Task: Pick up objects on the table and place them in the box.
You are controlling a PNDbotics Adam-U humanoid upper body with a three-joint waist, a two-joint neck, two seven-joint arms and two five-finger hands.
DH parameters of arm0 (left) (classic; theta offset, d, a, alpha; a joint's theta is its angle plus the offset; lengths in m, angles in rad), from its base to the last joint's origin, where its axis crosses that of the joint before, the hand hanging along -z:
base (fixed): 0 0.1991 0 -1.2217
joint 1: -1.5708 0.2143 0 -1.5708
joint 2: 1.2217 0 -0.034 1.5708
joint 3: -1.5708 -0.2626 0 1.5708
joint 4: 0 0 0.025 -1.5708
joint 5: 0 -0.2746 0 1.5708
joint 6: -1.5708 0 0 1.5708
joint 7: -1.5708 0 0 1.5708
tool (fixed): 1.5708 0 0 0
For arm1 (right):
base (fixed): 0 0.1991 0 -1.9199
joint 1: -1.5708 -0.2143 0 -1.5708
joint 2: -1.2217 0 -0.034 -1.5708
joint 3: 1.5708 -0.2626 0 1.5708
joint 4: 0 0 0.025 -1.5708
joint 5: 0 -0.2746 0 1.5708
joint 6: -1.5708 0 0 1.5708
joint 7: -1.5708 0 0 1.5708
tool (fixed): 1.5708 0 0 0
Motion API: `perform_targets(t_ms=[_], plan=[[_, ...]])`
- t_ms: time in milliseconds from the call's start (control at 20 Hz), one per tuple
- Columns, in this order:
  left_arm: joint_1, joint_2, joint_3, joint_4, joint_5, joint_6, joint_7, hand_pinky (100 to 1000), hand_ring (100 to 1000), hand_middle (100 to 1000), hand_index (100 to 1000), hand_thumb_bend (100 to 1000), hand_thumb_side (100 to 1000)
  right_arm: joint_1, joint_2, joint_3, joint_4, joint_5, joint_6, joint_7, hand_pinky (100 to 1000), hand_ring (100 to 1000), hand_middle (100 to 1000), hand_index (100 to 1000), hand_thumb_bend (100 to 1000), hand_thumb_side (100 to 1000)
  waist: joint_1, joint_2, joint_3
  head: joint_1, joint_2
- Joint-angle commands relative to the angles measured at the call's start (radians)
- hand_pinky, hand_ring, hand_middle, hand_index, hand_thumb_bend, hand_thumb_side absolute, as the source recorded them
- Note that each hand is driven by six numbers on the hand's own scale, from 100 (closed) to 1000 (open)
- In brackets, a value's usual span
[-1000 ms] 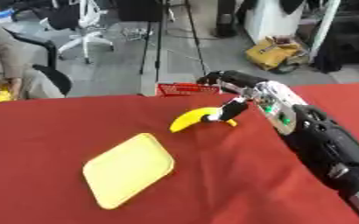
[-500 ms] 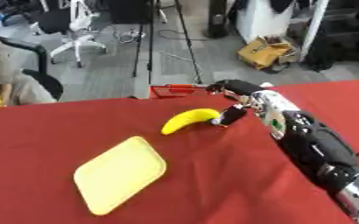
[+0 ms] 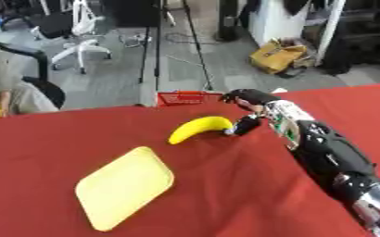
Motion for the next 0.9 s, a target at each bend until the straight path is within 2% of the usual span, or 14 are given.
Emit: perform_targets(t_ms=[50, 900], plan=[[-0.016, 0.007, -0.002, -0.011, 0.006, -0.002, -0.004, 649, 744, 801, 848, 1000, 456, -0.027, -0.013, 0.000, -0.014, -0.010, -0.009, 0.002, 846, 814, 808, 942, 620, 400, 0.013, 0.004, 0.005, -0.010, -0.017], [-0.017, 0.002, -0.008, -0.007, 0.020, -0.001, -0.014, 647, 742, 801, 848, 1000, 468, -0.008, 0.000, 0.007, 0.019, -0.006, -0.022, 0.016, 823, 792, 783, 918, 593, 390, 0.038, 0.013, 0.021, -0.049, -0.049]])
